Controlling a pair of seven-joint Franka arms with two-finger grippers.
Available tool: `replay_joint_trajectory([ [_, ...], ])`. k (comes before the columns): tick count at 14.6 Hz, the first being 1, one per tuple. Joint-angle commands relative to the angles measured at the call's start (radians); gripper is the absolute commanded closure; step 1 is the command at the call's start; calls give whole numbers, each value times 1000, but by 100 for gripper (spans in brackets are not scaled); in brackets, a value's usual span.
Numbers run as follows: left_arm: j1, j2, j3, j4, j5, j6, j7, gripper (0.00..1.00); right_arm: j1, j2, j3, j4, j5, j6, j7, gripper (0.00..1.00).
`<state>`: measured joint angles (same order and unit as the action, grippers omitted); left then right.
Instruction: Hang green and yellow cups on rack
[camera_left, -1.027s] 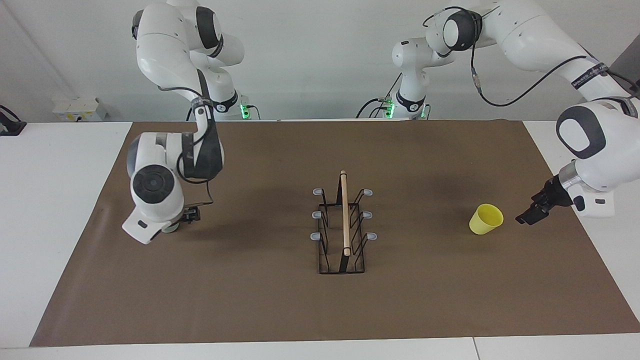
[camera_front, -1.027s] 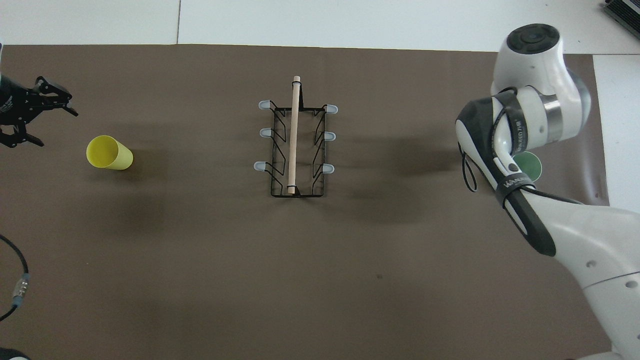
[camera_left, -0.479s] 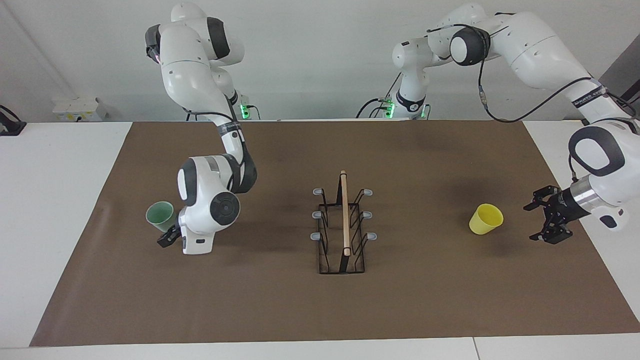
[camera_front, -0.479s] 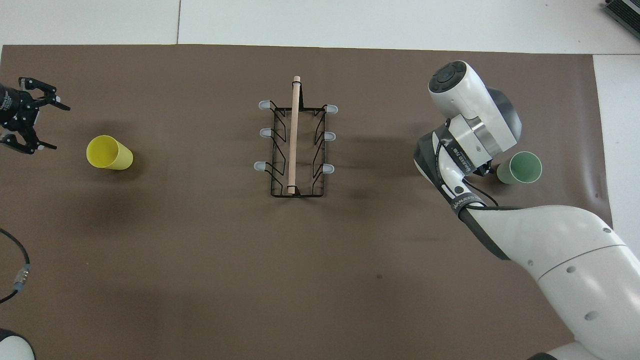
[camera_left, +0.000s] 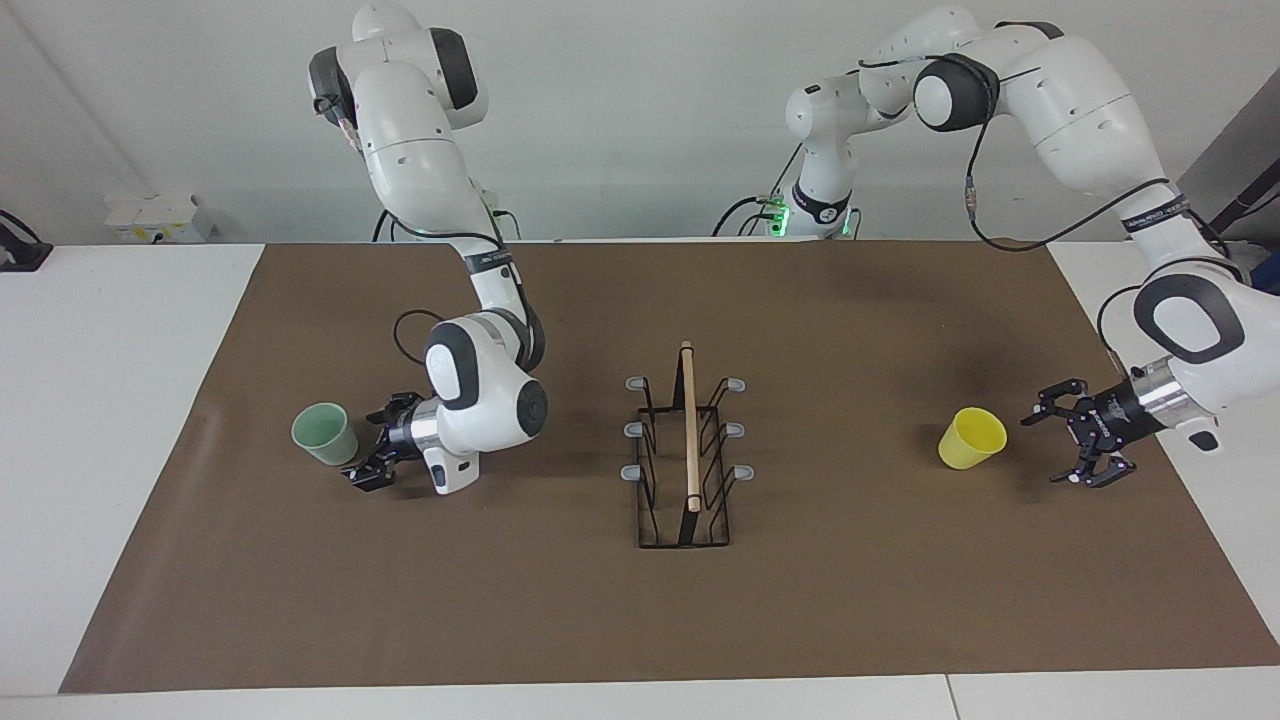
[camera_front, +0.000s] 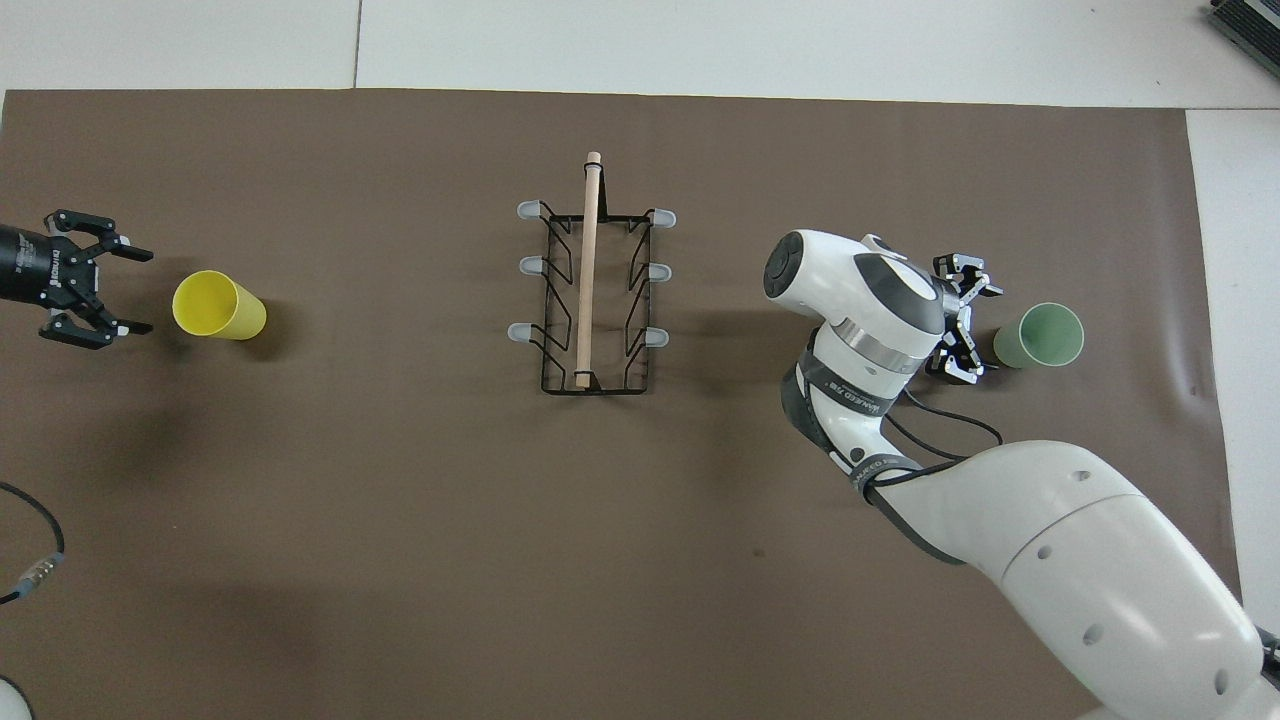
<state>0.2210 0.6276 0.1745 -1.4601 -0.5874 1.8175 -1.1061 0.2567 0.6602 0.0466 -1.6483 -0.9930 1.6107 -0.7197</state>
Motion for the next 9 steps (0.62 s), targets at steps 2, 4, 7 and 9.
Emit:
replay_joint_trajectory([
  [2,-5,-121,-1,-224,-136,78,-14,0,7,-34,4,-94,-97,3,6,0],
  [4,-14,-147,-4,-291,-178,83,-8,0,-5,-39,3,-113,-125,1,25,0],
  [7,-28,-169,-4,-367,-264,141,32,0,-27,-45,2,-145,-168,12,31,0],
  [9,-41,-175,-9,-388,-340,175,37,0,-39,-57,2,-191,-211,17,48,0],
])
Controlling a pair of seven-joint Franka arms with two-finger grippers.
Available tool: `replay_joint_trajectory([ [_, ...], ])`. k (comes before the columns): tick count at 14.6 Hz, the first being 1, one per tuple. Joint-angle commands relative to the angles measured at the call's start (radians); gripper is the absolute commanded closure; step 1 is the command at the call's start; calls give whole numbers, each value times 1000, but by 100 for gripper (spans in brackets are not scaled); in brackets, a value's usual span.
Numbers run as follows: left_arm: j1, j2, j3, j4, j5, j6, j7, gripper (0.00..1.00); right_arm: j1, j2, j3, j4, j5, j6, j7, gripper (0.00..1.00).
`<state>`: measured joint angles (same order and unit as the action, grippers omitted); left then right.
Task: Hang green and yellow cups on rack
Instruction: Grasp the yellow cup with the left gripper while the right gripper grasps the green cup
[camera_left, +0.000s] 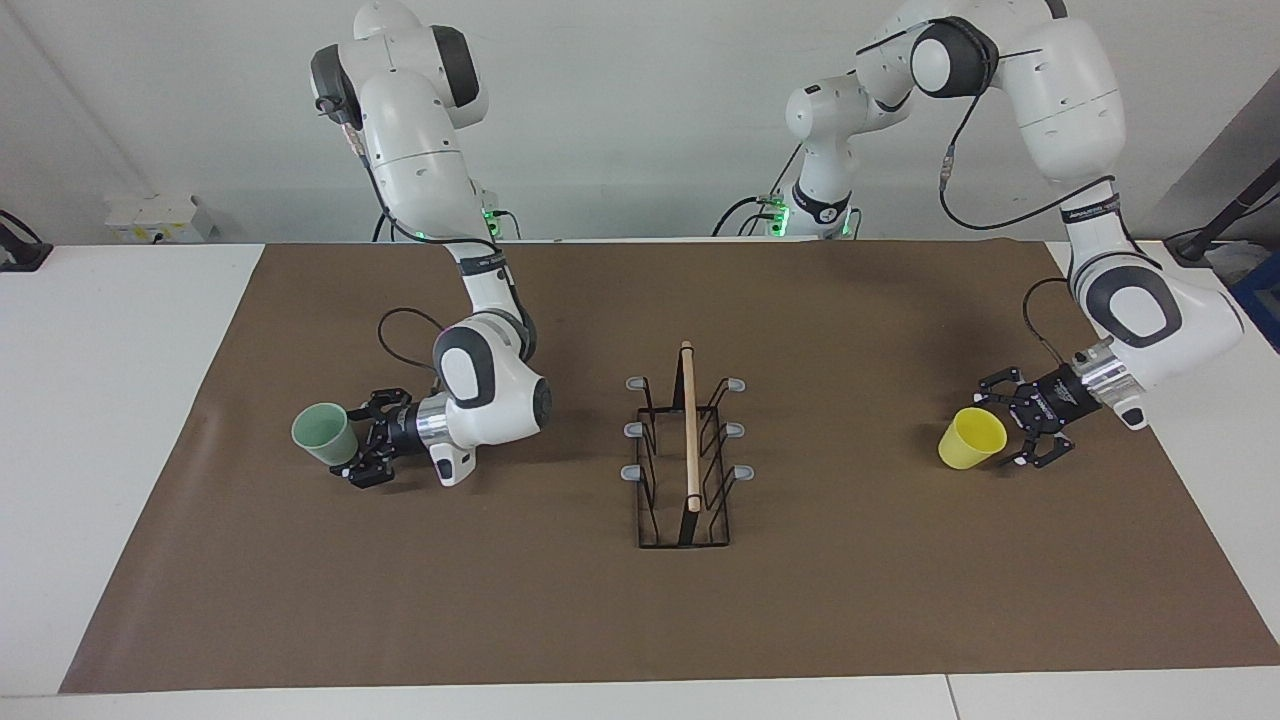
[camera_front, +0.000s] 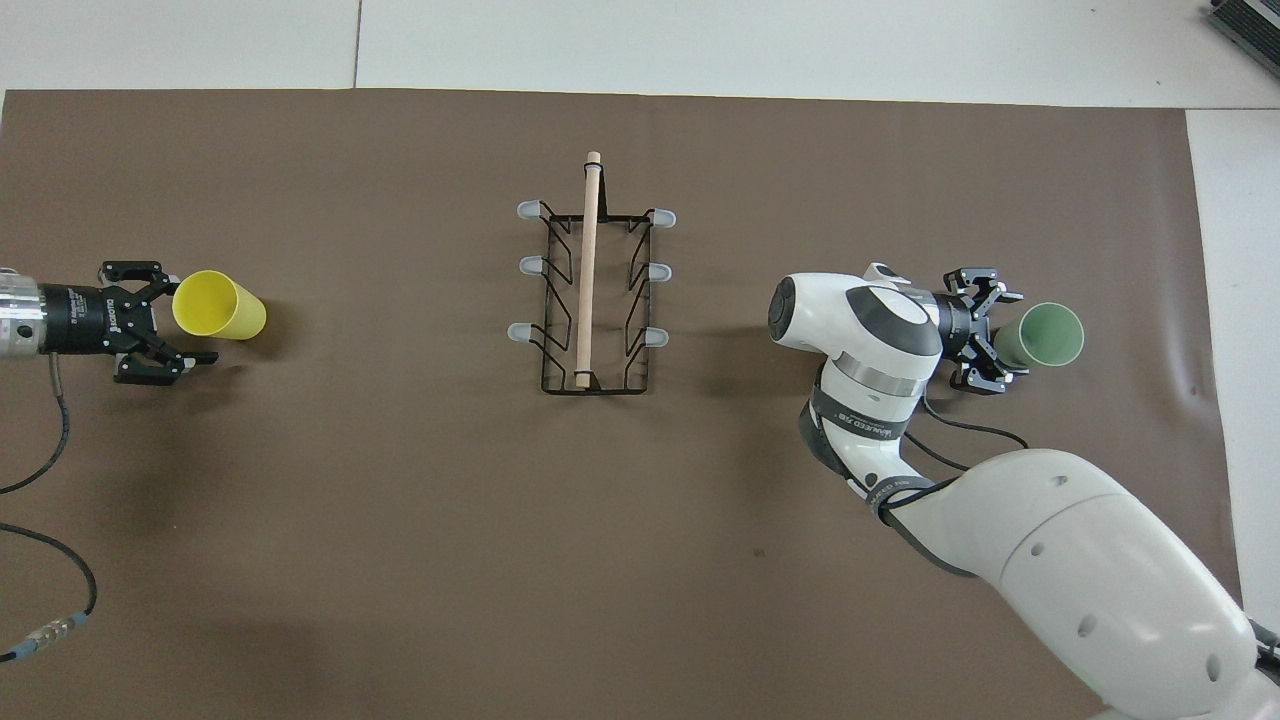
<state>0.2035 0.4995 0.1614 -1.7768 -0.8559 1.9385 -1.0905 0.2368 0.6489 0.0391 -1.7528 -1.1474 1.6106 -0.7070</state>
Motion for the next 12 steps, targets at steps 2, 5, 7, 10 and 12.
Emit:
replay_joint_trajectory([
  [2,-45,-45,4,-75,-120,88,26,0,-22,-51,10,-117,-67,40,66,0],
  [5,-82,-45,1,-101,-146,132,63,0,-22,-58,11,-129,-98,40,64,53],
  [7,-84,-51,1,-122,-164,152,92,0,-20,-63,10,-139,-107,41,90,100],
  [10,-88,-71,0,-139,-164,148,161,8,-17,-63,12,-116,-117,32,104,100],
  [12,-107,-102,1,-151,-164,146,226,100,-24,-77,13,-61,-69,31,103,100],
])
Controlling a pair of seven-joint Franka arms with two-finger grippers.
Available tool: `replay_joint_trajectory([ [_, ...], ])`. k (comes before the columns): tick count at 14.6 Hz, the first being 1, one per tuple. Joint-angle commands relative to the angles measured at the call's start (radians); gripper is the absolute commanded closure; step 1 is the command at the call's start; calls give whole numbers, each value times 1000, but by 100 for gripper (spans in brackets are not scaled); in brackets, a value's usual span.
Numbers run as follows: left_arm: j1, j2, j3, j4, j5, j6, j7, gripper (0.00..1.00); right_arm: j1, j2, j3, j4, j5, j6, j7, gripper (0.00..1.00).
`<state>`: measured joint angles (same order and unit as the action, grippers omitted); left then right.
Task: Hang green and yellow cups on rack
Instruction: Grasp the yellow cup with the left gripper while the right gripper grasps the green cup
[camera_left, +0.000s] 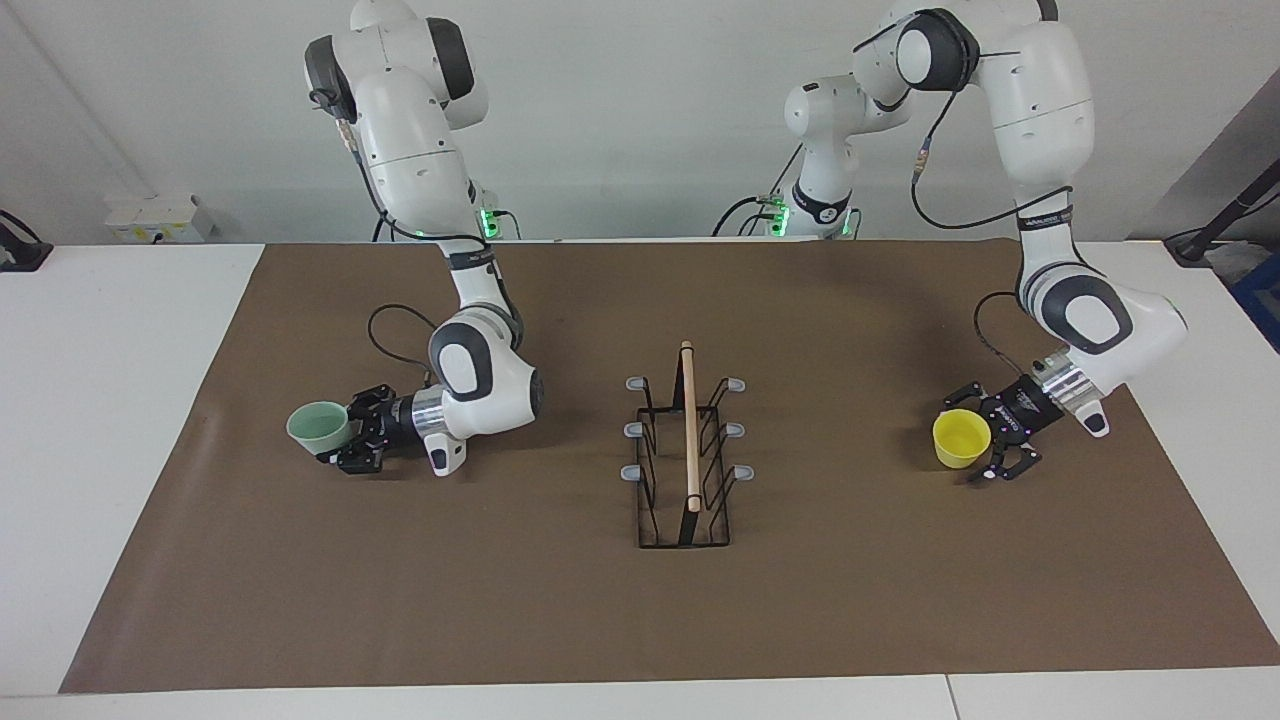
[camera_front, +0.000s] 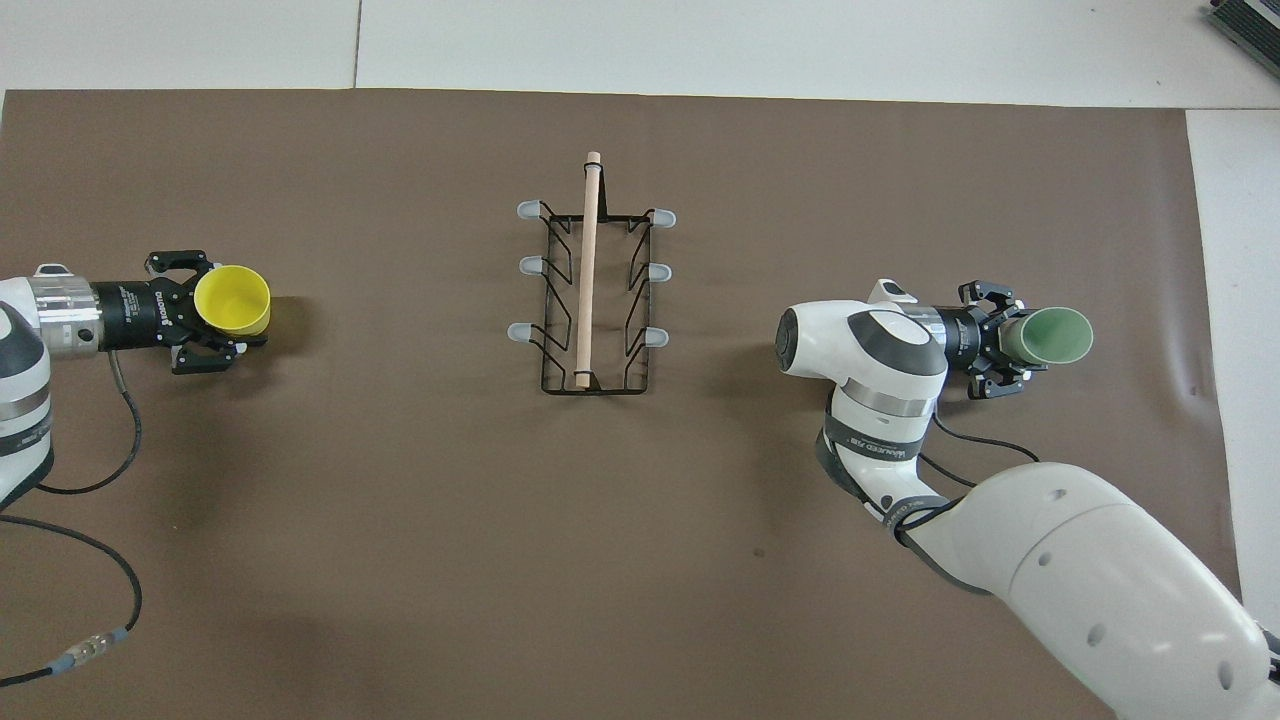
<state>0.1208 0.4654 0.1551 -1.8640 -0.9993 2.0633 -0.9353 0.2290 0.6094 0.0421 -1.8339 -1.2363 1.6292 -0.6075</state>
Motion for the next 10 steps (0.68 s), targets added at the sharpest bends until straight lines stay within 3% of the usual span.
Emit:
replay_joint_trajectory([
  [1,-32,-74,9,-61,-21,20,108,100,-17,-40,13,54,72,14,0,100],
  [6,-49,-100,15,0,1,6,101,100,18,-49,15,264,358,-9,29,100],
  [10,-72,-186,15,23,163,24,93,100,7,-123,35,305,559,-11,61,100],
])
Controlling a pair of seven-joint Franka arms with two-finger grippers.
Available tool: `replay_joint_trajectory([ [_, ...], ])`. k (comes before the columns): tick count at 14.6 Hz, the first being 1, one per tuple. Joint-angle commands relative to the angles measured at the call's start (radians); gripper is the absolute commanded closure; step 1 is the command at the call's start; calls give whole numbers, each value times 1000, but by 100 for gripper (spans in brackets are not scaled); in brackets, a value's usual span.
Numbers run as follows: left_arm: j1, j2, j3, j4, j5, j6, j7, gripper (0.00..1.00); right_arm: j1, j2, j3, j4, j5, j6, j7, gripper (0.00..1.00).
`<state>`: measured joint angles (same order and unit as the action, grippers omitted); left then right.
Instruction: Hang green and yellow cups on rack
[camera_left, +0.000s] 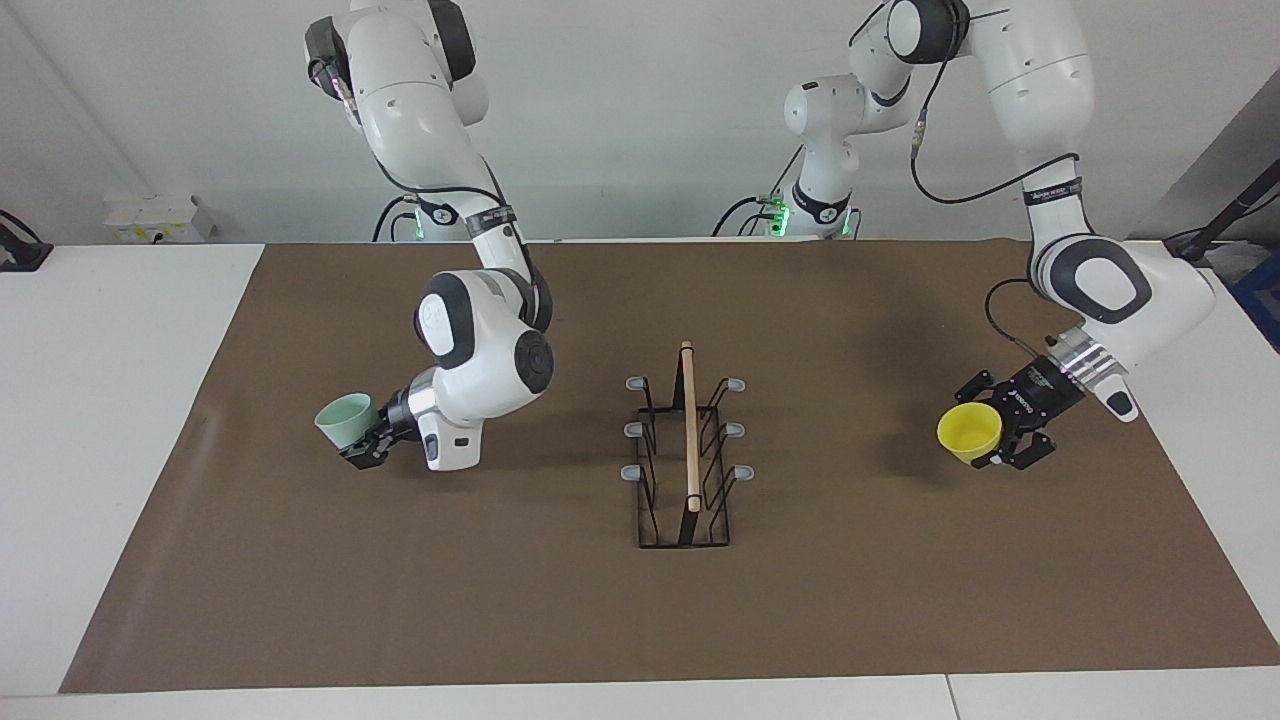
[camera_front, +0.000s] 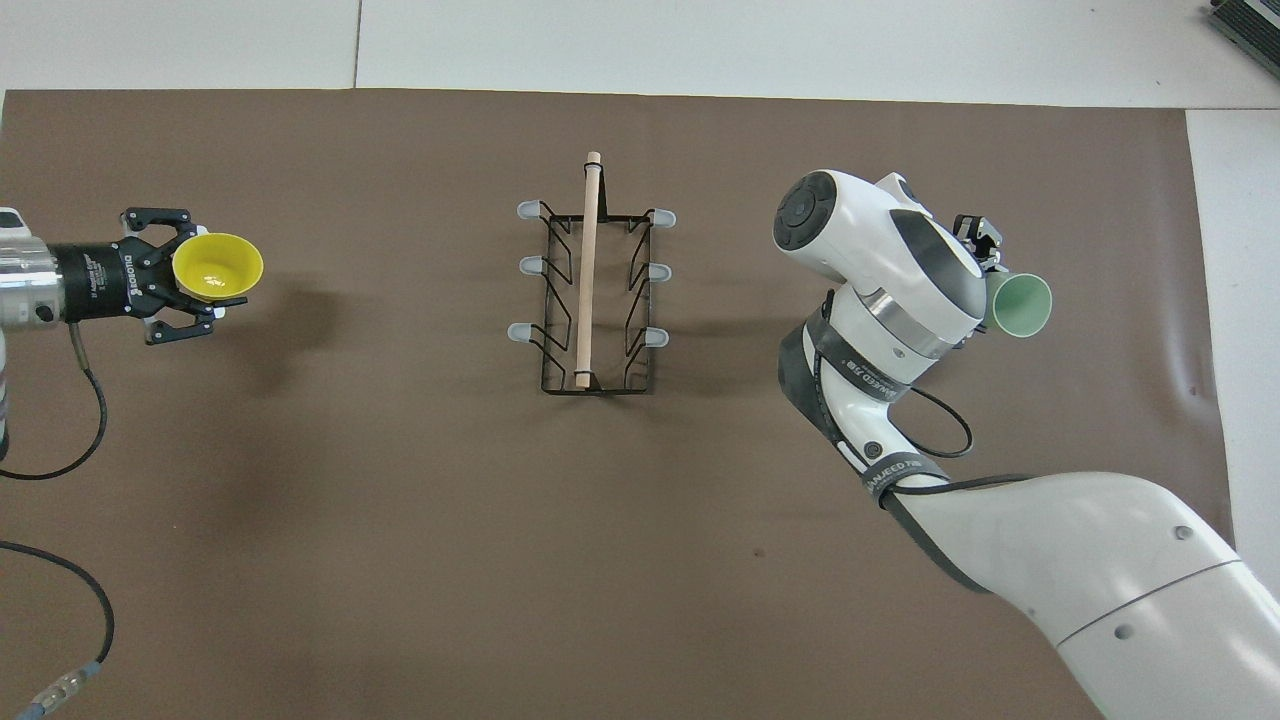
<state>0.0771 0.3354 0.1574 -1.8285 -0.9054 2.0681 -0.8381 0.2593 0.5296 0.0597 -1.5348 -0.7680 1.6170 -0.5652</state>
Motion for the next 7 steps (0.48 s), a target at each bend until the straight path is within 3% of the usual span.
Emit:
replay_joint_trajectory([
  [1,-49,-85,13,-12,118,18,-6,100,-44,-78,19,5,155,23,21,100],
  [4,-106,-165,13,-12,320,12,-10,100,-90,-178,19,-10,391,135,36,100],
  [7,-167,-234,13,-14,449,-11,-47,100,-130,-246,19,-25,618,236,22,100],
])
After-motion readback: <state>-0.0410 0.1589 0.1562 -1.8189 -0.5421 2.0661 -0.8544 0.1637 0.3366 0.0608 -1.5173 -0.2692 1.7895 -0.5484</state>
